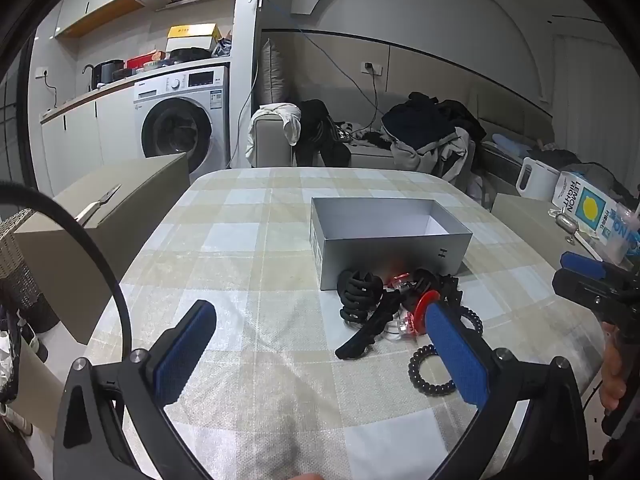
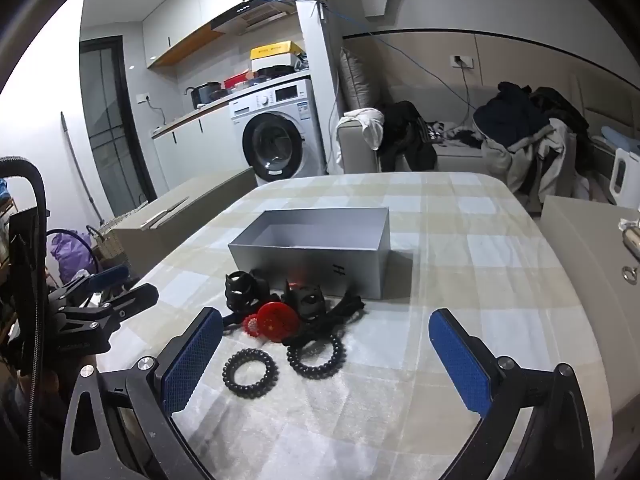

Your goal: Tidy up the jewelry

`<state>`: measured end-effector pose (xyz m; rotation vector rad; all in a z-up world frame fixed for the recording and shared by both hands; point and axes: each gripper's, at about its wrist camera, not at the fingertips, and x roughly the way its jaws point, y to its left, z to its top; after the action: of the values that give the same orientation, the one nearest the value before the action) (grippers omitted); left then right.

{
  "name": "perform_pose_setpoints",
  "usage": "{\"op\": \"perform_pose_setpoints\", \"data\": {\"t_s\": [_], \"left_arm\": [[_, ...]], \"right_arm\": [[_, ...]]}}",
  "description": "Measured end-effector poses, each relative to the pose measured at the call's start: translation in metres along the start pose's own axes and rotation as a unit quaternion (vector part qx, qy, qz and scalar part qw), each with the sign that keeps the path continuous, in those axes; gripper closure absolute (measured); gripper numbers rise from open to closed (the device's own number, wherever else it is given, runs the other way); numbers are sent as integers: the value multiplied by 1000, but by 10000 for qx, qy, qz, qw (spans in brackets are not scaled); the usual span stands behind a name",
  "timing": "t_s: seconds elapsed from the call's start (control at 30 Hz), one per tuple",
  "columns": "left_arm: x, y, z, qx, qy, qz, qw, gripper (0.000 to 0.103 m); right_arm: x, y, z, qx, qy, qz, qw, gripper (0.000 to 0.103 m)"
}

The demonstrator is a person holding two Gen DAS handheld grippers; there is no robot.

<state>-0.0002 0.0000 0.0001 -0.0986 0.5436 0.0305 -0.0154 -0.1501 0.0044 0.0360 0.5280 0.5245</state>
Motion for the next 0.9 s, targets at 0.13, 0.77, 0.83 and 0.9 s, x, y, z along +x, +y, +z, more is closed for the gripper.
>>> {"op": "perform_pose_setpoints", "data": {"t_s": [0.13, 0.77, 0.83, 0.9], "left_arm": [[2, 2, 0, -19, 9, 26, 10000, 1], [5, 0, 0, -3, 4, 10, 10000, 1], [6, 1, 0, -28, 12, 8, 10000, 1], [7, 2, -1, -37, 17, 15, 10000, 1]], "right_arm": [[-1, -1, 0, 30, 41, 11, 10000, 0], [8, -2, -2, 75, 168, 10, 9998, 0], [9, -3, -2, 79, 172, 11, 9998, 0], [8, -2, -2, 75, 171, -9, 9998, 0]]}}
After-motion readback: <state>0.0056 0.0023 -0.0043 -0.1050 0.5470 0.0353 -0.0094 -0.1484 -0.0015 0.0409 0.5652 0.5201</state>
